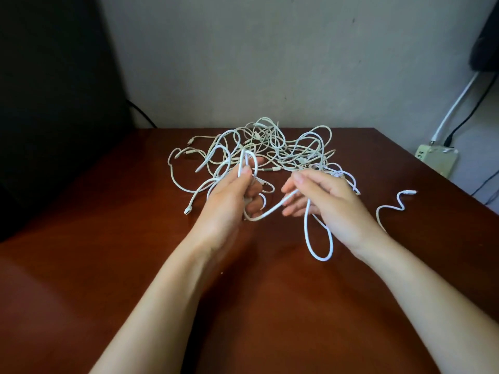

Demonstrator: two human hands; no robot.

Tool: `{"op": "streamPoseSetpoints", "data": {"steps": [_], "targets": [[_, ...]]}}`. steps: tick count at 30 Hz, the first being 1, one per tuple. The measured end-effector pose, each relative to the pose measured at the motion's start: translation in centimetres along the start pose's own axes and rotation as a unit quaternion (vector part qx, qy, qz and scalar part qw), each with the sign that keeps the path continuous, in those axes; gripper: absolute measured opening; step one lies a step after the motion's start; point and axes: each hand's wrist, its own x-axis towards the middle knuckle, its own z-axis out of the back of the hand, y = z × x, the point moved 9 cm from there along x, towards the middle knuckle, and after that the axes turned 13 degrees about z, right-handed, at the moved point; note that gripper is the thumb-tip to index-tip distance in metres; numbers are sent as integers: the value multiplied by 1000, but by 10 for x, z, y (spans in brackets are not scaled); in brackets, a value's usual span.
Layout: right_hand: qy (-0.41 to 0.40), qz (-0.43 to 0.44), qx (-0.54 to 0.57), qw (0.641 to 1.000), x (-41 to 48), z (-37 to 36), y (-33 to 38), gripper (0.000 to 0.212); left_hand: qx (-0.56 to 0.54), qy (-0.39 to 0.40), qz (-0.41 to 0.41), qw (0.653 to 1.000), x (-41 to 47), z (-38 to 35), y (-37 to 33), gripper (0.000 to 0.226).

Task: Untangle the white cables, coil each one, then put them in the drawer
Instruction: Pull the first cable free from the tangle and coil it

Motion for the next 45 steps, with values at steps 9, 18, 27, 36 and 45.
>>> {"op": "streamPoseSetpoints", "data": {"steps": [9,18,27,36,45], "targets": [[0,-50,77,996,-5,-8,-3,34,-90,-37,-2,995,-1,15,-7,27],[-23,54,-60,996,-1,8,14,35,-7,21,65,998,-3,-5,12,20],[-20,181,-252,951,-6,8,26,26,58,109,137,983,-12,-24,29,21],[-31,191,-286,939,-6,11,30,30,155,122,85,977,-12,-29,28,32],[-72,191,-353,913,-4,27,26,24,80,154,111,979,-13,-32,27,28]]}}
